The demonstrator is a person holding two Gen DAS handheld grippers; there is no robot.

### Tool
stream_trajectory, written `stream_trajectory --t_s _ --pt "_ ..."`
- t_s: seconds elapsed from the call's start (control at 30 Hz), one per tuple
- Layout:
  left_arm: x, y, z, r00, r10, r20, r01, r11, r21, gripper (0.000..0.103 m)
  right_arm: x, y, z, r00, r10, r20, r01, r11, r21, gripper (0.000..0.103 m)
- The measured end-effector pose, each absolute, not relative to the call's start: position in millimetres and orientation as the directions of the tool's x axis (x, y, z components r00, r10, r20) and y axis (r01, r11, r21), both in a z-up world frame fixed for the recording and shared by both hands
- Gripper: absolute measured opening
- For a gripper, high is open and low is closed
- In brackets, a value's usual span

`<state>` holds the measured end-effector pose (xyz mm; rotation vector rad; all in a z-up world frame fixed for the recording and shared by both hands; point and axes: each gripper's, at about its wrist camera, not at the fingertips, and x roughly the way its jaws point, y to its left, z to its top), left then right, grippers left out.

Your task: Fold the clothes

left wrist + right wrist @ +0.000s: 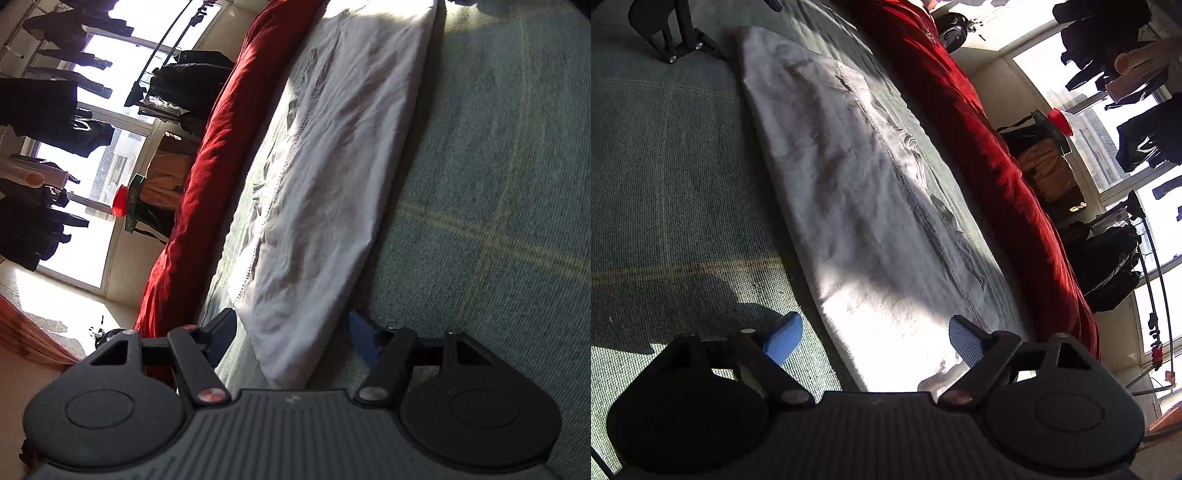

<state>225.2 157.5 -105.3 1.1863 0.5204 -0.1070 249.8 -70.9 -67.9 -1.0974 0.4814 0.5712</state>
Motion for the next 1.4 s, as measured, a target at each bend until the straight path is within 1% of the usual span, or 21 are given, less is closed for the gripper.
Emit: stream_trajectory --t_s 0.1,0.2,0.3,0.47,0.6,0.7,0.8,0.87,1.0,1.07,1.2,1.27,1.33,1.4 --pt "236 151 -109 0.892 0.177 -0.417 0.339 0.349 0.874 0.064 258 -66 -74 0.749 0.197 -0.632 -0.657 0.34 -0.673 0.089" --pt "247 145 -112 0.905 0.164 -0.392 0.33 0.313 0.891 0.064 263 -56 -80 0.76 0.208 -0.616 -0.648 0.32 -0.691 0.089" --pt "259 138 -113 0.916 0.157 -0.37 0.314 0.297 0.902 0.067 274 -41 -82 0.773 0.217 -0.596 -0.633 0.311 -0.709 0.089" --pt "257 150 -112 0.91 0.163 -0.382 0.326 0.29 0.9 0.069 287 -36 -81 0.774 0.208 -0.598 -0.633 0.293 -0.717 0.089" --pt "253 171 -113 0.898 0.217 -0.384 0.316 0.291 0.903 0.069 296 -59 -83 0.792 0.14 -0.594 -0.607 0.282 -0.743 0.089" --pt "256 166 -112 0.902 0.21 -0.377 0.311 0.29 0.905 0.069 304 -74 -85 0.802 0.102 -0.589 -0.589 0.296 -0.752 0.089" --pt "260 147 -111 0.914 0.164 -0.371 0.317 0.282 0.906 0.069 307 -70 -84 0.804 0.108 -0.584 -0.586 0.313 -0.748 0.089" --pt "264 134 -112 0.921 0.136 -0.366 0.322 0.267 0.908 0.069 307 -58 -84 0.803 0.141 -0.579 -0.591 0.304 -0.747 0.089" --pt "270 126 -115 0.925 0.126 -0.358 0.322 0.241 0.916 0.069 310 -34 -84 0.791 0.198 -0.579 -0.612 0.292 -0.735 0.089" --pt "270 131 -114 0.925 0.132 -0.358 0.322 0.231 0.918 0.072 312 -33 -85 0.793 0.195 -0.578 -0.609 0.269 -0.746 0.089" --pt "271 142 -116 0.919 0.164 -0.359 0.319 0.227 0.92 0.072 325 -55 -89 0.808 0.128 -0.575 -0.587 0.251 -0.769 0.089" --pt "271 148 -117 0.915 0.181 -0.359 0.317 0.224 0.921 0.07 333 -69 -92 0.811 0.094 -0.577 -0.58 0.259 -0.773 0.089" --pt "271 153 -118 0.912 0.198 -0.36 0.316 0.222 0.922 0.07 336 -71 -90 0.804 0.096 -0.587 -0.587 0.287 -0.757 0.088" --pt "273 141 -118 0.918 0.165 -0.361 0.321 0.226 0.92 0.069 336 -62 -88 0.796 0.128 -0.591 -0.599 0.301 -0.742 0.087"
